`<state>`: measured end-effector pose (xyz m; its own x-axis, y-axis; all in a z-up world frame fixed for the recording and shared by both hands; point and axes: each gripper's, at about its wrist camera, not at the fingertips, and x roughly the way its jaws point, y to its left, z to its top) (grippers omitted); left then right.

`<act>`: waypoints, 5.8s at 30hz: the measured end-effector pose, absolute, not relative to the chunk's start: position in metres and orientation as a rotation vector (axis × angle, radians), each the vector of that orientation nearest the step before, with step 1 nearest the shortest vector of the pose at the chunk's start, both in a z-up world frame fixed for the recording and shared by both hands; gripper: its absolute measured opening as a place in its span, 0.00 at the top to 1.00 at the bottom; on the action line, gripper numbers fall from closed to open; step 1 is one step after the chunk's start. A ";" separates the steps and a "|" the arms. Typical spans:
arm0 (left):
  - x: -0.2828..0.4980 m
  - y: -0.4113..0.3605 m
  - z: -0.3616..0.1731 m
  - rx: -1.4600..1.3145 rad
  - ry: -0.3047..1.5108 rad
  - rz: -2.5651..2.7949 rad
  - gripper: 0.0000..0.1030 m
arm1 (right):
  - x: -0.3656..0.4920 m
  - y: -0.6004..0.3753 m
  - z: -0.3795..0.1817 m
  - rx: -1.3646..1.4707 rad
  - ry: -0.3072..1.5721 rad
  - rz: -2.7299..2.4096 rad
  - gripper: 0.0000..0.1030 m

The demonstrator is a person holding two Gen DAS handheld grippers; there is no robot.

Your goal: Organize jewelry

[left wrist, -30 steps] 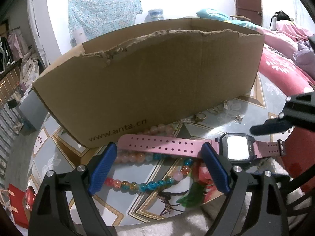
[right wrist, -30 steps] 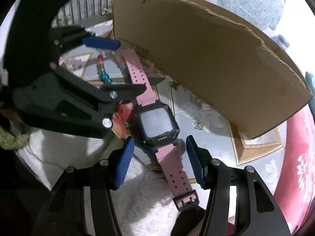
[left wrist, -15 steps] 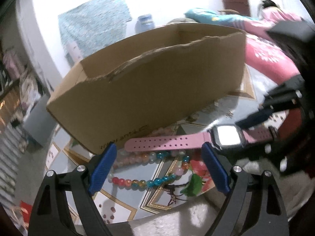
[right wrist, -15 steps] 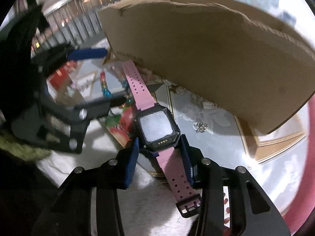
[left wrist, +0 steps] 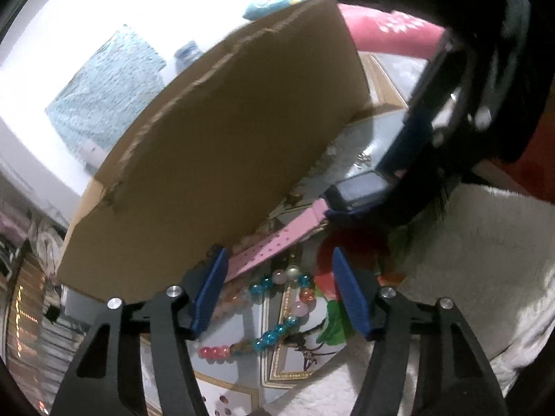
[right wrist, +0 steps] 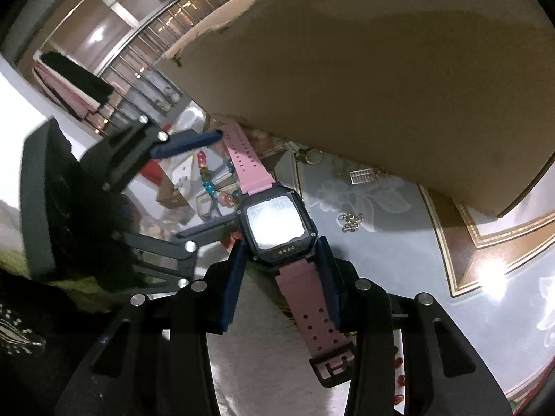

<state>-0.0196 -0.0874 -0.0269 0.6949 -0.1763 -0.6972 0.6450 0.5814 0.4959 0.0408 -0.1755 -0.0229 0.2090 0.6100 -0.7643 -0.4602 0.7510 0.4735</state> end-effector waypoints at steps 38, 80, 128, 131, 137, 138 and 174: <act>0.022 -0.081 -0.001 0.486 0.809 -0.631 0.94 | -0.034 -0.160 -0.012 -0.264 0.809 0.234 0.96; 0.255 -0.037 0.072 0.312 1.059 -0.391 0.83 | 0.271 -0.145 0.042 -0.085 1.306 0.522 0.93; -0.006 0.004 0.089 -0.289 0.912 -0.515 0.05 | -0.029 -0.172 0.060 0.340 0.744 0.166 0.08; -0.006 -0.002 0.096 -0.293 0.883 -0.555 0.05 | -0.036 -0.180 0.059 0.372 0.728 0.186 0.08; -0.007 -0.012 0.109 -0.319 0.810 -0.703 0.05 | -0.035 -0.182 0.061 0.421 0.717 0.344 0.08; -0.006 -0.012 0.109 -0.324 0.810 -0.709 0.05 | -0.034 -0.181 0.060 0.429 0.722 0.365 0.08; 0.029 0.031 0.009 0.122 0.839 -0.420 0.28 | 0.019 -0.109 0.001 0.193 1.027 0.422 0.67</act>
<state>0.0291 0.0311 0.0090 0.5913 -0.3129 -0.7432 0.4077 0.9112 -0.0592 0.0194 -0.1091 0.0007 0.4463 0.4274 -0.7862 -0.2491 0.9032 0.3496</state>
